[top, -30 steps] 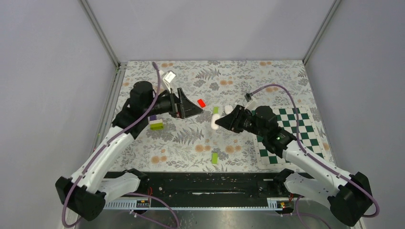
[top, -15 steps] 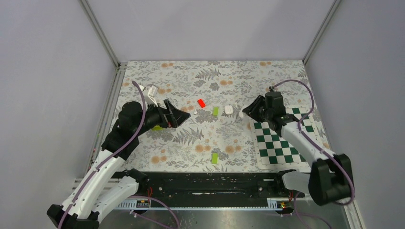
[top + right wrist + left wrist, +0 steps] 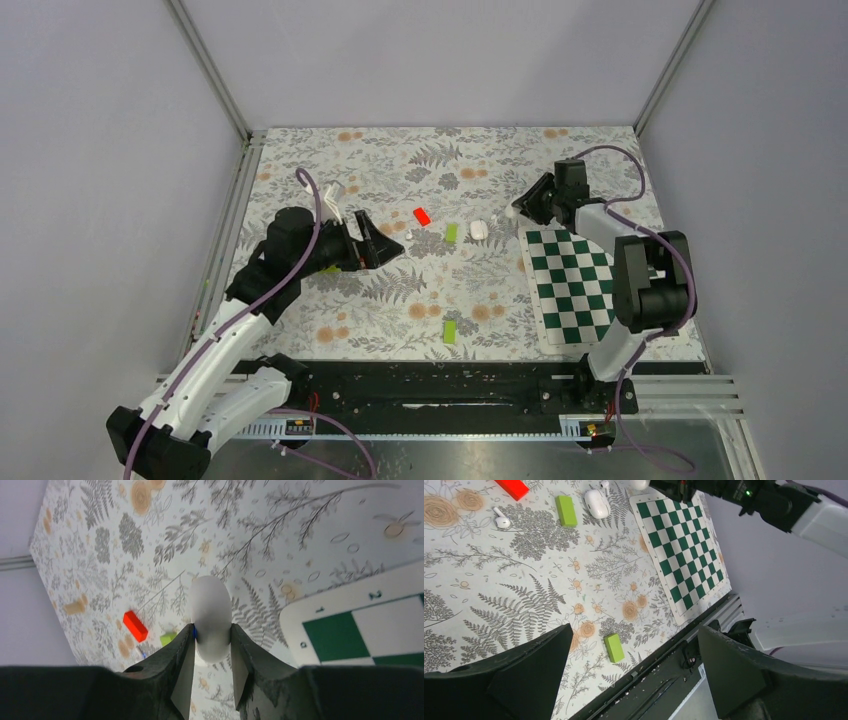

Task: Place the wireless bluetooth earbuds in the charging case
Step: Place the charging case with the earbuds at the center of the board.

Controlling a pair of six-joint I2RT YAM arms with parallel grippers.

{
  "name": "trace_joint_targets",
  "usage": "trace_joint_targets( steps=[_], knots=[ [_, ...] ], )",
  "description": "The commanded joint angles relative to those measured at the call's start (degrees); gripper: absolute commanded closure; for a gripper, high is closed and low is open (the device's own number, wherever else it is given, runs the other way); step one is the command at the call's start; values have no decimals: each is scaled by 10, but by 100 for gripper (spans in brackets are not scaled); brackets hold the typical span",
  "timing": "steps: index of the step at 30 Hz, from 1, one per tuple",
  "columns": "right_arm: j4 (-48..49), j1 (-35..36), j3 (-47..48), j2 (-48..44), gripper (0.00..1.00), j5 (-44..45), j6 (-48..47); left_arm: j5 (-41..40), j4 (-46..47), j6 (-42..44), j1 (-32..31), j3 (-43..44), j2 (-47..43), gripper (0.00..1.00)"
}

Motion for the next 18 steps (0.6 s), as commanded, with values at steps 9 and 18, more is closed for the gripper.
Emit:
trace_joint_targets(
  steps=[9, 18],
  knots=[
    [-96, -29, 124, 109, 67, 22, -38, 62, -17, 25, 0, 39, 15, 1],
    [-88, -28, 79, 54, 30, 30, -49, 62, -8, 22, 0, 40, 24, 1]
  ],
)
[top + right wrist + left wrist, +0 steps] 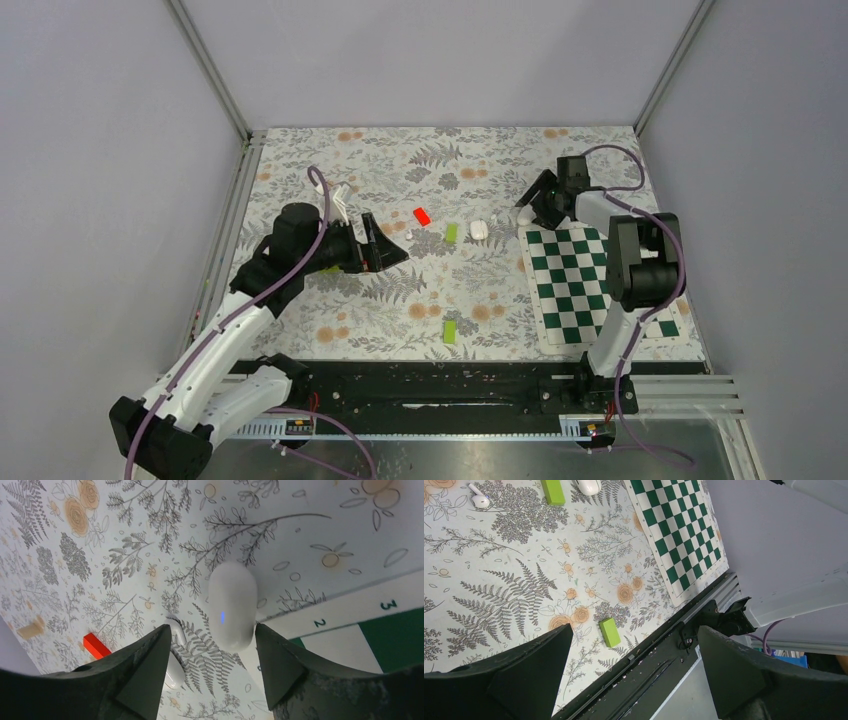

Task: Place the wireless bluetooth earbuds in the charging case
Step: Place the charging case with the earbuds at the center of the board, then pick up the charging case from the center of the board.

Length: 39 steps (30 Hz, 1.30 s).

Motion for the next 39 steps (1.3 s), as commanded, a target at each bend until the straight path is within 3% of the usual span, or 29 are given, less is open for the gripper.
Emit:
trace_joint_targets(
  steps=[1, 6, 10, 21, 27, 34, 39],
  knots=[
    [-2, 5, -29, -64, 30, 22, -18, 12, 21, 7, 0, 25, 0, 1],
    [1, 34, -79, -123, 26, 68, -51, 12, 25, 8, 1, 27, 9, 1],
    [-33, 95, -64, -135, 26, 109, -98, 8, 34, 4, 0, 26, 16, 1],
    [-197, 200, 118, -8, 29, 134, -217, -8, 43, 4, 0, 11, -11, 1],
    [-220, 214, 146, 41, 30, 129, -216, -10, 38, 5, 0, 11, -15, 1],
    [-237, 236, 182, 88, 35, 143, -224, -22, 32, 9, 1, 3, -32, 1],
    [-245, 244, 193, 97, 47, 163, -228, -19, 32, 9, 2, 0, -31, 1]
  ],
)
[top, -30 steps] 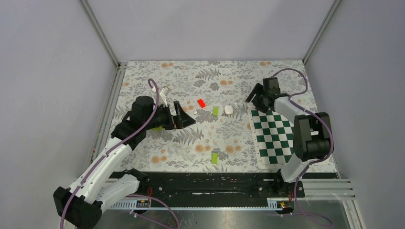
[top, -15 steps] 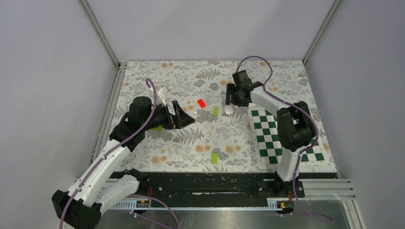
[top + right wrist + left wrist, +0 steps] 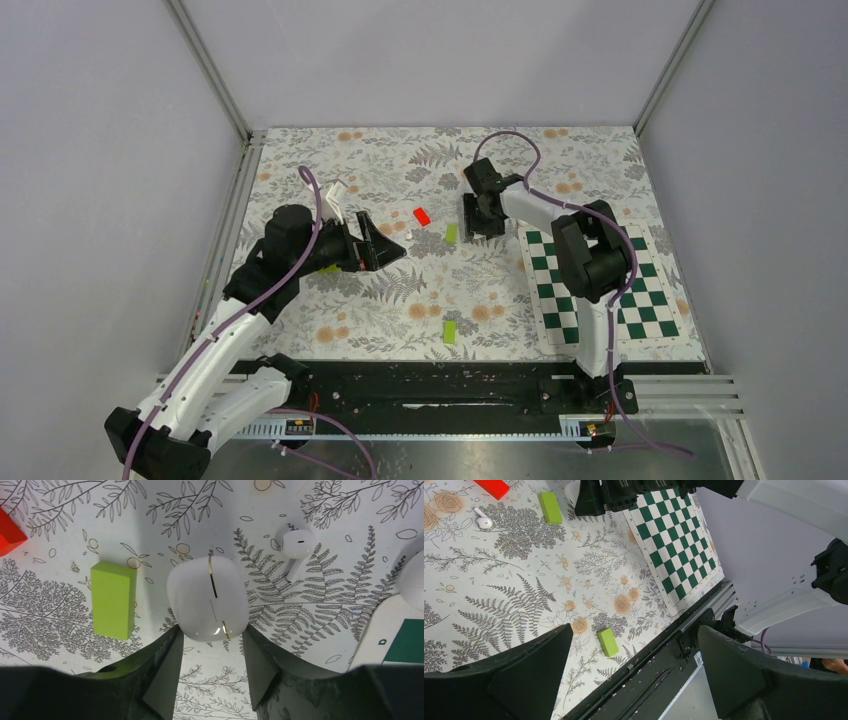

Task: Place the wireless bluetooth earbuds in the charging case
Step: Pick up the charging case from the center of the board.

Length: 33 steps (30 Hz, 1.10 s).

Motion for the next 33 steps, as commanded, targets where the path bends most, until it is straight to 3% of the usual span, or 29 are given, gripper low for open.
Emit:
trace_joint_targets(
  steps=[1, 3, 7, 19, 23, 27, 30, 33],
  knots=[
    [-17, 11, 25, -5, 48, 35, -12, -8, 17, 10, 2, -2, -6, 1],
    [-12, 11, 21, -11, 46, 42, -14, -6, 17, 11, 2, -3, -4, 1],
    [-24, 11, 39, -4, 31, 44, -32, 1, 20, 9, 2, -5, 0, 1],
    [-82, 11, 128, 67, 32, 23, -84, 0, 17, 9, 2, -7, -8, 1],
    [-84, 11, 132, 74, 38, 16, -84, 0, 15, 9, 2, -7, -9, 1],
    [-71, 11, 115, 56, 57, 13, -79, -1, 14, 10, 3, -6, -9, 1],
    [-38, 10, 73, 9, 68, -26, -77, 13, 12, 12, 3, -3, 2, 1],
    [30, 11, -10, -73, 71, -71, -52, 2, -10, 13, 3, 8, 22, 1]
  ],
)
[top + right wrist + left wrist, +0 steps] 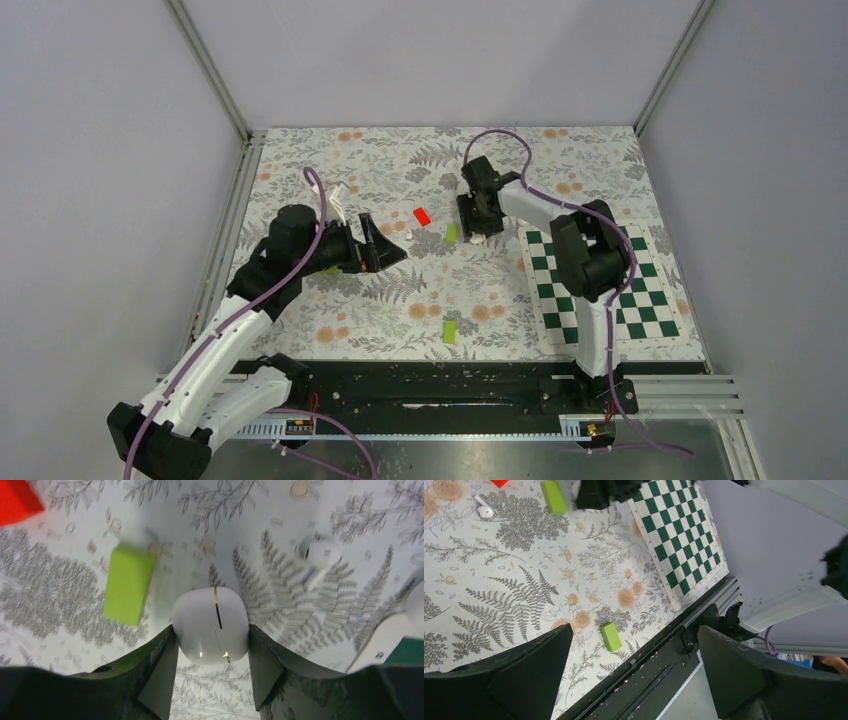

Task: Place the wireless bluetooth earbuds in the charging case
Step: Pick up the charging case from the center of the board.

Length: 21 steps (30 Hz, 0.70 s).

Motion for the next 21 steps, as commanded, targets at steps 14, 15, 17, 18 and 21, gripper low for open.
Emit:
trace_joint_targets(
  steps=[14, 15, 17, 18, 21],
  knots=[
    [248, 123, -400, -459, 74, -158, 102, 82, 151, -142, 28, -36, 121, 5],
    [259, 129, -414, -474, 74, -161, 112, 84, 156, -144, 29, -40, 126, 7],
    [278, 142, -433, -499, 74, -163, 120, 90, 177, -154, 28, -53, 130, 14],
    [277, 151, -436, -505, 74, -157, 116, 94, 195, -162, 29, -64, 130, 17],
    [272, 164, -435, -512, 74, -139, 103, 123, 274, -210, 28, -100, 144, 25]
  ],
)
